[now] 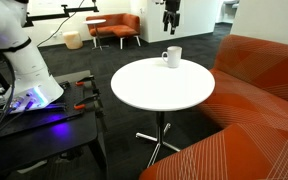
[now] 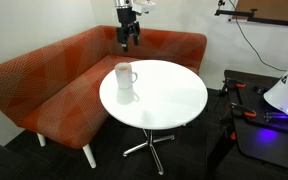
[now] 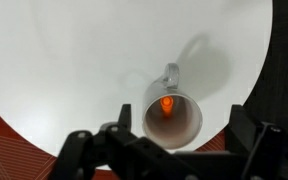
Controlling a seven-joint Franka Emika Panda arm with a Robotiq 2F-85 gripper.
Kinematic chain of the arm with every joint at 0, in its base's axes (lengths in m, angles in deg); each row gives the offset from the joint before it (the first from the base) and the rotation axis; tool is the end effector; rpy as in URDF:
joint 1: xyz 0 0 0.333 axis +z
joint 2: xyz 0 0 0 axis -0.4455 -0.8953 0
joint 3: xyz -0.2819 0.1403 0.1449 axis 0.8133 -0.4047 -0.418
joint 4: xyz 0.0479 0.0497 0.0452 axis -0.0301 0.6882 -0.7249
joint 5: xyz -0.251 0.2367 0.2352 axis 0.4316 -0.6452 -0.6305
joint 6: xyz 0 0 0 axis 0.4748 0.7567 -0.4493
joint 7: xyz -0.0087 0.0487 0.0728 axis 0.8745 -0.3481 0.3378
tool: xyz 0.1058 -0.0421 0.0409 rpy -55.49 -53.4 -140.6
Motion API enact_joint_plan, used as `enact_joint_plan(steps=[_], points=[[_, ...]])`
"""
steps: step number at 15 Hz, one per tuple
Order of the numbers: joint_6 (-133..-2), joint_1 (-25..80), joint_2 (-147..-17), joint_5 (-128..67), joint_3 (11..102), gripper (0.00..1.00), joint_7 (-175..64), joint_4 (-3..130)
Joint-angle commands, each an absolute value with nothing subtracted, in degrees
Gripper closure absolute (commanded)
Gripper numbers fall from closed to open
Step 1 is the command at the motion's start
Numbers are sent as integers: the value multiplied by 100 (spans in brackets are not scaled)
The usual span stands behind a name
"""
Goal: Remove the marker from the cup and put it on the table
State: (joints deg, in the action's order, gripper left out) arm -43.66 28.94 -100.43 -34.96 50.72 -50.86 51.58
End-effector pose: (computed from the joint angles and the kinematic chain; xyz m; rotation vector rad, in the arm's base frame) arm 0.7471 0.0579 0.3388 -3.1025 0.1431 0.1375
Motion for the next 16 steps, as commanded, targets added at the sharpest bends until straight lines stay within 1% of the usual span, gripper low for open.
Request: enact_joint_plan(steps=[1, 7, 8, 9, 10, 11, 13, 14, 15, 16], points=[[-3858, 2941, -10604, -3544, 5135, 0, -5099, 4350], [-3921, 3035, -10939, -3506, 5137, 0, -5072, 4133], [-3932, 3033, -10976, -3512, 5133, 2, -5096, 4111], [-3938, 3037, -11011, -3512, 5135, 7, -5101, 4084], [-4001, 3038, -11034, -3502, 5132, 9, -5140, 4077], [-4044, 3035, -11051, -3503, 5128, 15, -5163, 4068], [-4072, 3023, -11084, -3514, 5125, 18, -5178, 4030], [-4082, 3019, -11099, -3515, 5123, 24, -5187, 4016], [-4069, 3020, -11116, -3514, 5123, 21, -5189, 3990], [-4051, 3016, -11148, -3516, 5122, 23, -5197, 3956]])
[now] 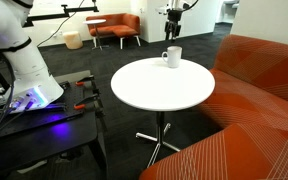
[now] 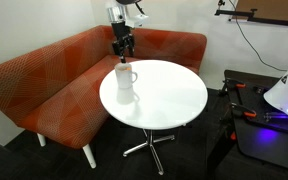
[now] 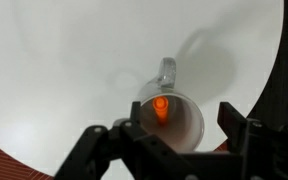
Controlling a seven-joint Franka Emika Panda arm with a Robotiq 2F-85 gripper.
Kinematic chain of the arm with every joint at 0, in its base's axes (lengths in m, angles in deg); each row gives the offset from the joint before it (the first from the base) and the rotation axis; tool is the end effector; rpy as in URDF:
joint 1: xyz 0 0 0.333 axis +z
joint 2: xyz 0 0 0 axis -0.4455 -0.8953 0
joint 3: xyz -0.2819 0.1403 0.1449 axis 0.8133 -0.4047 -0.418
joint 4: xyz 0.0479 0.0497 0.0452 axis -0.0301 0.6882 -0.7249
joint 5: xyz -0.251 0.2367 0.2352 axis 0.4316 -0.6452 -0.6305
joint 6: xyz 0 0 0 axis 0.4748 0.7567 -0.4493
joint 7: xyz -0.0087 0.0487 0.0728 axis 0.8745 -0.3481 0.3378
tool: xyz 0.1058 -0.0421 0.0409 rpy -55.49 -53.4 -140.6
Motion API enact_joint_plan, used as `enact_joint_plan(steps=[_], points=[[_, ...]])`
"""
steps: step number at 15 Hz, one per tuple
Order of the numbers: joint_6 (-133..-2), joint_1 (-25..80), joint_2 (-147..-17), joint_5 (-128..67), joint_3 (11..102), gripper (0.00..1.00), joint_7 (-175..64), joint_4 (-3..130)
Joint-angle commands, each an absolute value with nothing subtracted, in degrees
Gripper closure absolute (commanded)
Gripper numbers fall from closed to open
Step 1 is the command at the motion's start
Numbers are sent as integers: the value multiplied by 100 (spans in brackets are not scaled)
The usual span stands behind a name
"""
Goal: Remove the marker from the cup and put it on the table
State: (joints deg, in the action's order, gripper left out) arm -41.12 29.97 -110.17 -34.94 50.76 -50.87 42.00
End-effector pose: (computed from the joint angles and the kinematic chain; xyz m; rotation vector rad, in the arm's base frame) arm 0.7757 0.0719 0.2857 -3.1014 0.1200 0.2114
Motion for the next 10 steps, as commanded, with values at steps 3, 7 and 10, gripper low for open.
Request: enact_joint_plan(steps=[3, 7, 10], points=[[-4061, 3012, -11260, -3503, 5123, 27, -5232, 3848], [-4088, 3006, -11465, -3480, 5126, 30, -5343, 3662], [-4110, 2996, -11612, -3479, 5119, 31, -5404, 3504]])
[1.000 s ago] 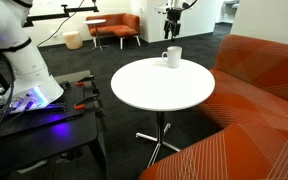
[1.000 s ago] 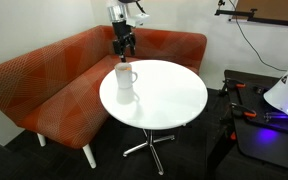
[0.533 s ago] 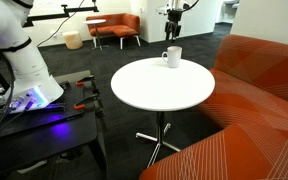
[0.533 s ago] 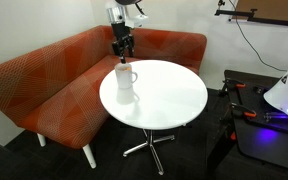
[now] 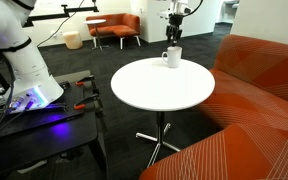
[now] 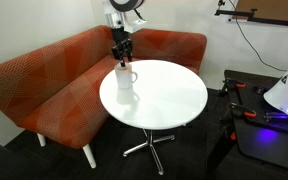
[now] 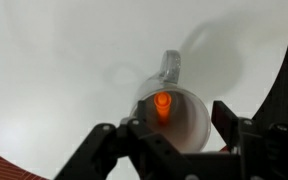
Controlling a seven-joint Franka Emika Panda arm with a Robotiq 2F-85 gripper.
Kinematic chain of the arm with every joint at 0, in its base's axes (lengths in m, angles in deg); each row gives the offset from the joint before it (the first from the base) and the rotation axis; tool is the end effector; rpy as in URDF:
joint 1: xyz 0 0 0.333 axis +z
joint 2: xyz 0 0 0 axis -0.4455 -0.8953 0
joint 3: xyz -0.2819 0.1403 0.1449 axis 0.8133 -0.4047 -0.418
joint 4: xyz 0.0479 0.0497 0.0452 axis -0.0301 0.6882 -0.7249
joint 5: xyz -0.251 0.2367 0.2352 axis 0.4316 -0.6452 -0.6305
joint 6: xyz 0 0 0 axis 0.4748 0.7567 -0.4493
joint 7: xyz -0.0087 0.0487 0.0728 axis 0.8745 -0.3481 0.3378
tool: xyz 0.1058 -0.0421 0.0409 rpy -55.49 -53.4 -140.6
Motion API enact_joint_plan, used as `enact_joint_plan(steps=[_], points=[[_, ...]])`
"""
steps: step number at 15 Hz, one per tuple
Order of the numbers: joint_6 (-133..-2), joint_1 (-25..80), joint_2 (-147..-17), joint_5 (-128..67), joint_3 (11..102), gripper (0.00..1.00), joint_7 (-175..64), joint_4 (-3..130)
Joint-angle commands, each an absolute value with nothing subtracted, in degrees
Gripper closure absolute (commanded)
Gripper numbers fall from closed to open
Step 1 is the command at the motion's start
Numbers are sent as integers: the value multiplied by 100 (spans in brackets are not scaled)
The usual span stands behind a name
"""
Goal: Remove the marker from the cup and put it on the table
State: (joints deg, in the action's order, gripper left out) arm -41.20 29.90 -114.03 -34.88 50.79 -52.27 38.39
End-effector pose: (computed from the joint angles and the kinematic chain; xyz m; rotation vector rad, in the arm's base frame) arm 0.7870 0.0707 0.2629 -3.1003 0.0866 0.2153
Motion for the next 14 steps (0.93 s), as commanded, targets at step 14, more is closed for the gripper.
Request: enact_joint_plan(steps=[14], points=[[-4064, 2987, -12045, -3486, 5107, 36, -5567, 2894]])
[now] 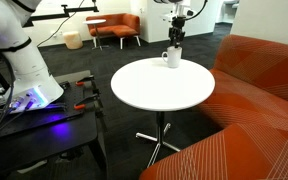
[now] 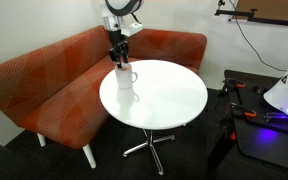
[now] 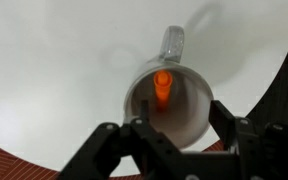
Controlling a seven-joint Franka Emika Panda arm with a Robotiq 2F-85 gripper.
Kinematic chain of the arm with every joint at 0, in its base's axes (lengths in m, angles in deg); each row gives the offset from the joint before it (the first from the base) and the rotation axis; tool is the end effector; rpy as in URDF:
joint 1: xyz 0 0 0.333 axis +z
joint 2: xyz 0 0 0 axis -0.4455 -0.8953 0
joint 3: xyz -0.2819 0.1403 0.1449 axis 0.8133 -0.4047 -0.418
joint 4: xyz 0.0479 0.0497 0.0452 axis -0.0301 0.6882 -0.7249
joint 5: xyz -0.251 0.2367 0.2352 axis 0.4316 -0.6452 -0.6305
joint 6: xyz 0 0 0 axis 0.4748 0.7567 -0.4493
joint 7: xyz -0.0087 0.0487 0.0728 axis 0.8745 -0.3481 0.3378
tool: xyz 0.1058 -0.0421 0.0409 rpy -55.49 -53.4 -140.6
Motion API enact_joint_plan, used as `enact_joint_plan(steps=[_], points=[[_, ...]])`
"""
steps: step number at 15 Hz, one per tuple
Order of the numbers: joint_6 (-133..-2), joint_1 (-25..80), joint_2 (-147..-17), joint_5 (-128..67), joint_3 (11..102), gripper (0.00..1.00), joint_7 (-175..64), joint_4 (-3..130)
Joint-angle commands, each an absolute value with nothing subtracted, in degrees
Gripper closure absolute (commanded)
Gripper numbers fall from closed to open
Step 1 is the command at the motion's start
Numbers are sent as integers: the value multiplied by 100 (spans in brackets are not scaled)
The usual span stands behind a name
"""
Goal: Remove the marker from the cup and put it on the table
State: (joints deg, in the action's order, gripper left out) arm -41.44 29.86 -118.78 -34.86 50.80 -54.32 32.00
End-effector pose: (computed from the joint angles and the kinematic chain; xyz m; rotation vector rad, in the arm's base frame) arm 0.8069 0.0703 0.2502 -3.0972 0.0361 0.1634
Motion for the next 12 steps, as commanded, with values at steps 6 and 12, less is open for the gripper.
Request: enact_joint_plan(steps=[6, 12], points=[[-3999, 2995, -12154, -3485, 5126, 36, -5501, 2769], [-3996, 3004, -12206, -3470, 5159, 39, -5447, 2702]])
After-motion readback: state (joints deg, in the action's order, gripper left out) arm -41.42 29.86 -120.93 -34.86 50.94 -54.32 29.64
